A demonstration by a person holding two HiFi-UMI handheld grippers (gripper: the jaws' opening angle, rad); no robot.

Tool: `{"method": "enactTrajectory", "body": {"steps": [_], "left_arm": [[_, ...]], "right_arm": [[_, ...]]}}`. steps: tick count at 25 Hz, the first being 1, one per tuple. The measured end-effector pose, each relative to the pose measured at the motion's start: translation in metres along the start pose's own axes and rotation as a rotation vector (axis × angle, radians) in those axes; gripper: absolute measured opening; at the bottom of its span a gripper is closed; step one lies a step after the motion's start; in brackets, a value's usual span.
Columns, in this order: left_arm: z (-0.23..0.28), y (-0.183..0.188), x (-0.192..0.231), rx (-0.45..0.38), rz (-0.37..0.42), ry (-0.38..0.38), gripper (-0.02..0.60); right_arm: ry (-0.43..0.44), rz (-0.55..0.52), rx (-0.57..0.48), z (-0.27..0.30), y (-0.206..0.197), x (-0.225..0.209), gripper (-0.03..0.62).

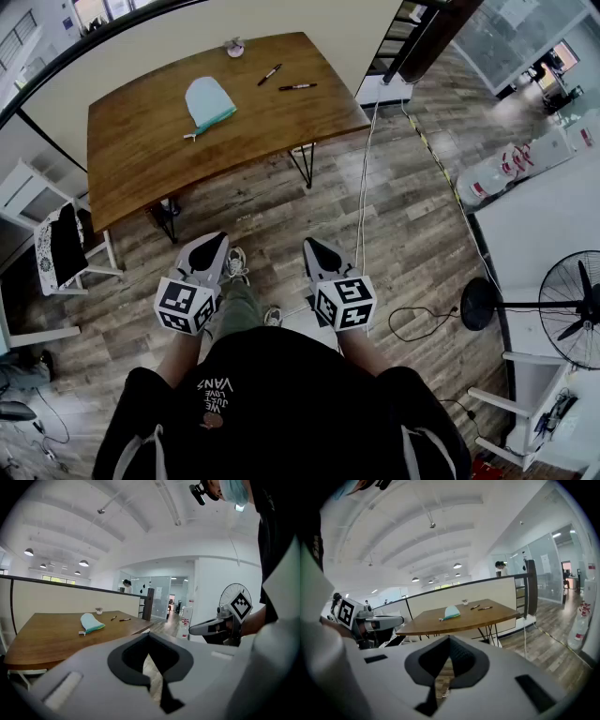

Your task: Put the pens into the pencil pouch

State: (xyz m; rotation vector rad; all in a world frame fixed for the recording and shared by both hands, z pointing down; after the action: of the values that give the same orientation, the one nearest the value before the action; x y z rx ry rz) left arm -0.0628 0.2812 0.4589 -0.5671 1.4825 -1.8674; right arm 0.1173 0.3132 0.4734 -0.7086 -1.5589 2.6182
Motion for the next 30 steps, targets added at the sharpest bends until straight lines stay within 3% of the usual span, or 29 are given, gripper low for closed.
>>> {"method": "enactTrajectory", "body": {"steps": [14, 15, 18, 21, 30], "left_arm": [[0.049, 0.008, 0.062, -0.024, -0.007, -0.016, 0.018], [0.054, 0.008, 0.067, -0.022, -0.010, -0.018, 0.026], [0.070, 0.009, 0.086, -0.011, -0.019, -0.024, 0.140], [0.086, 0.012, 0.108, -0.010, -0.016, -0.034, 0.142], [0.113, 0.017, 0.179, -0.011, -0.012, -0.062, 0.167]], "right_arm": [[-0.014, 0.062, -0.054, 0.065, 0.043, -0.010, 0.015], [-0.020, 0.064, -0.056, 0.070, 0.047, -0.012, 0.015], [-0.035, 0.071, -0.057, 0.088, 0.058, -0.018, 0.033], [-0.050, 0.081, -0.058, 0.110, 0.070, -0.022, 0.096], [-0.087, 0.092, -0.067, 0.175, 0.105, -0.014, 0.107]]}}
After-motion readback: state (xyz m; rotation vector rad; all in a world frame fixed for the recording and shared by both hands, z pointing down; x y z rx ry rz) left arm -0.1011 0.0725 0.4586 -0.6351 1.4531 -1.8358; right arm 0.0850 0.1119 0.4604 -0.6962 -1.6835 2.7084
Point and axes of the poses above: the fingertips, and each gripper's own axes: z forward along the fingers, x to its left, y out of its top, the point moved 2 cm from there along -z, backward along the fingers, and after that the axes turned 12 degrees about z, right-handed, at the moved point
